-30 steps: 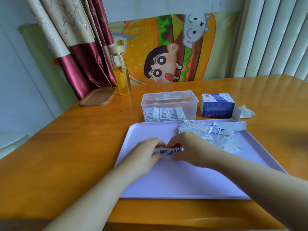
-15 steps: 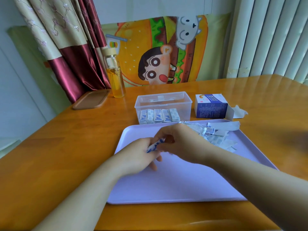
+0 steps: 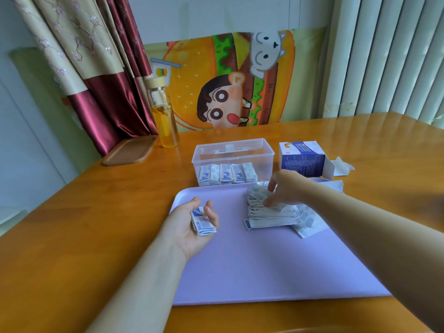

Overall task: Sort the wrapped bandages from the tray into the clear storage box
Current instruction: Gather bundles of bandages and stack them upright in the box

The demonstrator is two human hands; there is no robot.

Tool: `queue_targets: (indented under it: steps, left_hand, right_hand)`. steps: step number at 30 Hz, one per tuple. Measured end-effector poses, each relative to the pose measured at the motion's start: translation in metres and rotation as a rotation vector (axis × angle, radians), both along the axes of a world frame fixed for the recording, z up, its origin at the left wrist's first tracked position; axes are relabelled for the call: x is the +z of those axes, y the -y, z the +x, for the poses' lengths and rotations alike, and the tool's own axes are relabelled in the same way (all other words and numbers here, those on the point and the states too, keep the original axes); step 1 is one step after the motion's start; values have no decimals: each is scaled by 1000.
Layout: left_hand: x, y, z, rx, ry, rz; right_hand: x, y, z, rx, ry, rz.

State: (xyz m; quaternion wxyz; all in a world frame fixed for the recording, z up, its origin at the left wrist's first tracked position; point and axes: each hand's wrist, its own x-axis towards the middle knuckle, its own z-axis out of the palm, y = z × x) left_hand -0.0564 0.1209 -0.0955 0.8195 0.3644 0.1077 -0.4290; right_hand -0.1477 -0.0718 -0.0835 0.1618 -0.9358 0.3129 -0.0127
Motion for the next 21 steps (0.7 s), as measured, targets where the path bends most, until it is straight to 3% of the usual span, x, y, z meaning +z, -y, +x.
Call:
queue_targets:
  steps: [7,10,16,21]
  left_hand:
    - [-1,2,-6,61,-17,-50]
    - [-3,1,-10,-16,15,-51]
    - [0,10,-20,-268,352,123]
    - [-6,12,-20,-147,599,241]
  right_hand:
    - [7,6,-10,-59,121,150]
    - [13,9,-17,-105,182,269]
    - [10,-14,-19,62,375,756]
    - [0,-47,-9,103,391,839]
